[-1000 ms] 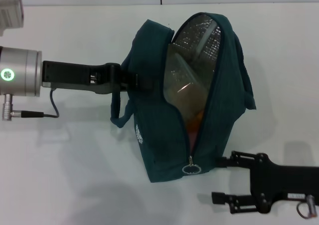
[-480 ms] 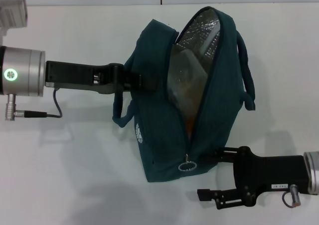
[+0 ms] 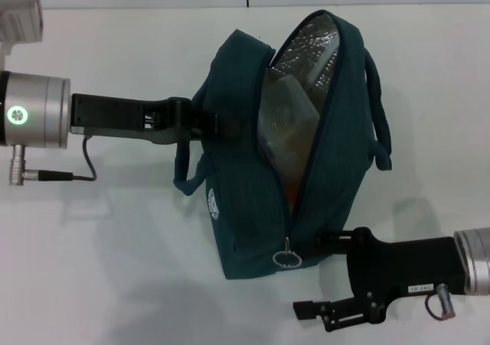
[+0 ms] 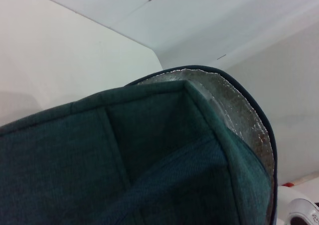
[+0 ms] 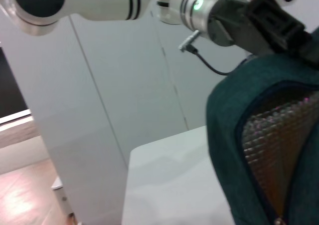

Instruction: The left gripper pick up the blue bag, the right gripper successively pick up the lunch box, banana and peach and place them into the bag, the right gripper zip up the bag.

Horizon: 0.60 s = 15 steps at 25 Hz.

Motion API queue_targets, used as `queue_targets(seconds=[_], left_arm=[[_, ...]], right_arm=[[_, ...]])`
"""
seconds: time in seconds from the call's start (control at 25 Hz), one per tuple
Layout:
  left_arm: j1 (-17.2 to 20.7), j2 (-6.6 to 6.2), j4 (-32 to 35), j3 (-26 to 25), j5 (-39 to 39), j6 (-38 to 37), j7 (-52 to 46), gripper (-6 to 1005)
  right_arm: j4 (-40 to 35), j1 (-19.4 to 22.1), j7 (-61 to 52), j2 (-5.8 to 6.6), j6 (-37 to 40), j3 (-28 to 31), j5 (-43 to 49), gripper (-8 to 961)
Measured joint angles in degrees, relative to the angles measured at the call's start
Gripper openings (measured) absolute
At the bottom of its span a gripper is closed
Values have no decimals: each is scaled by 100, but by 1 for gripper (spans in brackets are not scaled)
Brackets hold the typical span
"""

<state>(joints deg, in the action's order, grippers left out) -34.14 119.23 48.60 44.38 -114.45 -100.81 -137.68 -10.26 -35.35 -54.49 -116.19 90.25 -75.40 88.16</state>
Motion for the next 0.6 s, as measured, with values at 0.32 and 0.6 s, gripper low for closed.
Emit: queue_targets(seconds=[0.32, 0.6], left_arm=[[25, 4, 0, 0, 3, 1, 4, 43], [29, -8, -65, 0, 3, 1, 4, 43]], right_arm=[[-79, 87, -38, 0, -228, -616, -567, 785], [-90, 151, -42, 0, -241, -611, -674, 702]])
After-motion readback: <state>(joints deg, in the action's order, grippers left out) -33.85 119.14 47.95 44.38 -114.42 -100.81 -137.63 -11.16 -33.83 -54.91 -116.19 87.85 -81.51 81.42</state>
